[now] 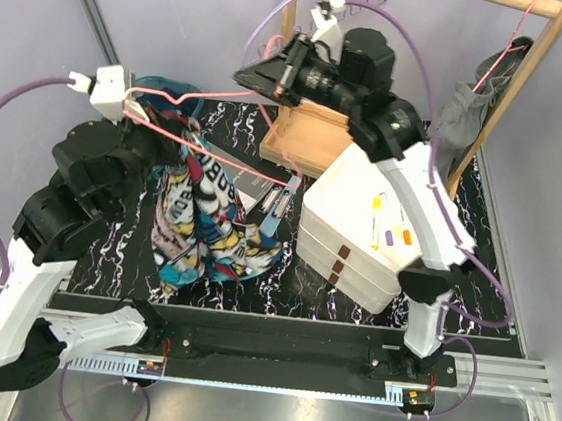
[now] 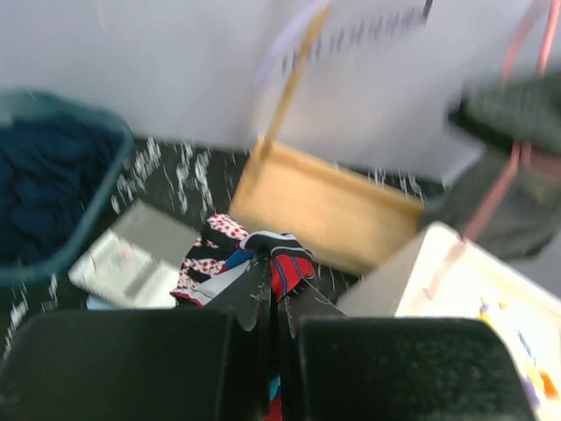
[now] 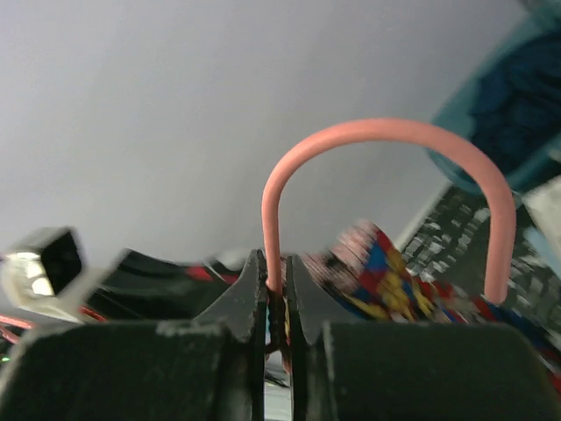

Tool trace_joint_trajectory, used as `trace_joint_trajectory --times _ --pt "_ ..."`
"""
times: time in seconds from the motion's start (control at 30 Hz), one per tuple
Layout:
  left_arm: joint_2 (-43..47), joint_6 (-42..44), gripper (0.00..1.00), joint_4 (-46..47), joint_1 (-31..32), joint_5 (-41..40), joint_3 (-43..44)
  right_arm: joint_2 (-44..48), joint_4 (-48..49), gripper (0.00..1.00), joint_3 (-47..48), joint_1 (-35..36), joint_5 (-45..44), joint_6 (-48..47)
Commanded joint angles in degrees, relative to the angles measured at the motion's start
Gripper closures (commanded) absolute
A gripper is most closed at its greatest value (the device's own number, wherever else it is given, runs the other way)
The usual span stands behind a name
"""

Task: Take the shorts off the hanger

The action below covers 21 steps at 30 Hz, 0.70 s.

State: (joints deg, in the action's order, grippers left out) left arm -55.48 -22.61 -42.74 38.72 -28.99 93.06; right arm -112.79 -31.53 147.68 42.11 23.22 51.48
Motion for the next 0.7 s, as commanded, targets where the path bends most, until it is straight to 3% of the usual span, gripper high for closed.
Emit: trace_joint_trajectory --times 0.0,0.17,0.33,0.5,0.67 --pt "-0.8 13.7 1.00 23.2 0.0 -9.1 6.1 15.8 -11.0 1.00 -8.1 -1.3 -14.6 -8.3" --pt "-6.8 31.0 1.00 40.4 -0.3 -11.7 9.2 23.9 -17.3 1.00 -12.1 -6.1 -24.8 -12.4" --pt "-15.3 41.8 1.00 48.0 -4.8 -8.1 20.3 27.7 -20.7 1.00 -14.4 -8.0 -25.5 -16.1" --pt "-24.4 39.5 1.00 51.6 -17.3 0.6 29.4 28.3 -21.9 1.00 -13.6 -10.9 -25.5 -19.2" --pt "-35.0 30.7 1.00 53.2 -28.4 8.0 43.4 26.0 -23.6 1.00 -9.5 -13.1 -25.2 -21.7"
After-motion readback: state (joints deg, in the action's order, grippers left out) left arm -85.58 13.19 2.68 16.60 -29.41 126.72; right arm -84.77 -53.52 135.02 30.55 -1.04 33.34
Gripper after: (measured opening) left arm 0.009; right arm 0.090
